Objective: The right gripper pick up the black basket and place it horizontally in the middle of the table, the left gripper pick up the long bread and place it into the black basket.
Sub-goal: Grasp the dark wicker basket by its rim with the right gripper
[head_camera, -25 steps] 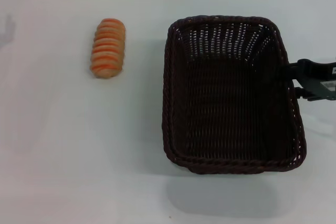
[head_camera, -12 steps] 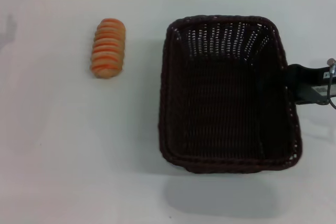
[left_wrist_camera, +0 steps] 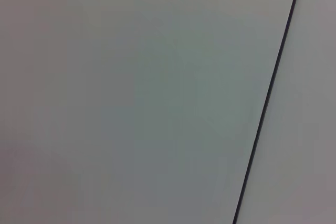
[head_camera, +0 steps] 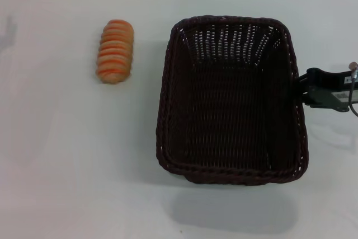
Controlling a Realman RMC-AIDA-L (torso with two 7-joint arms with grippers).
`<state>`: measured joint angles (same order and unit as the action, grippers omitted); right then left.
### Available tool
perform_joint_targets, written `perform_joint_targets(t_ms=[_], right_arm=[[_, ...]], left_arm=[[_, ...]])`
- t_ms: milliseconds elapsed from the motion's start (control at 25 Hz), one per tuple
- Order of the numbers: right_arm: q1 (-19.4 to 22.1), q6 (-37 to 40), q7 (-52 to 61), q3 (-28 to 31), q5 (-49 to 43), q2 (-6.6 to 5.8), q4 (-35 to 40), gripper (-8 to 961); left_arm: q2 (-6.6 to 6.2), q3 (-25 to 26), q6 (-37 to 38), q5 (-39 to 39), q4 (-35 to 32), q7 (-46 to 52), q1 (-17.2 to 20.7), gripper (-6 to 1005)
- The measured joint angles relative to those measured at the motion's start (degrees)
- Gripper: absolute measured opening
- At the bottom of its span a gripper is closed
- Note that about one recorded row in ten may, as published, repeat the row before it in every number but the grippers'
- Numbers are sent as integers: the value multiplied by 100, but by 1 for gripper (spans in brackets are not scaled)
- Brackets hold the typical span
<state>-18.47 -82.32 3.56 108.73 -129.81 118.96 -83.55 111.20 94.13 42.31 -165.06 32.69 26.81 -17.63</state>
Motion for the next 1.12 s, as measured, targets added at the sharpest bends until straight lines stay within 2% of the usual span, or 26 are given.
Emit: perform_joint_targets(t_ms=[120,400,680,1120], right_arm=[[8,1,-18,21,2,-2,0,213],[32,304,-384,67,-17,-10,-29,213],[-133,458,-1507,644,379,-25,91,213],[-480,284,-3237,1294,661,-114,127,212]], left_arm=[[12,0,2,0,2,3,5,693],[23,0,43,0,34,13,62,692],[32,0,-74,0,267,24,200,691],[178,137,-421,0,480,-29,303,691]])
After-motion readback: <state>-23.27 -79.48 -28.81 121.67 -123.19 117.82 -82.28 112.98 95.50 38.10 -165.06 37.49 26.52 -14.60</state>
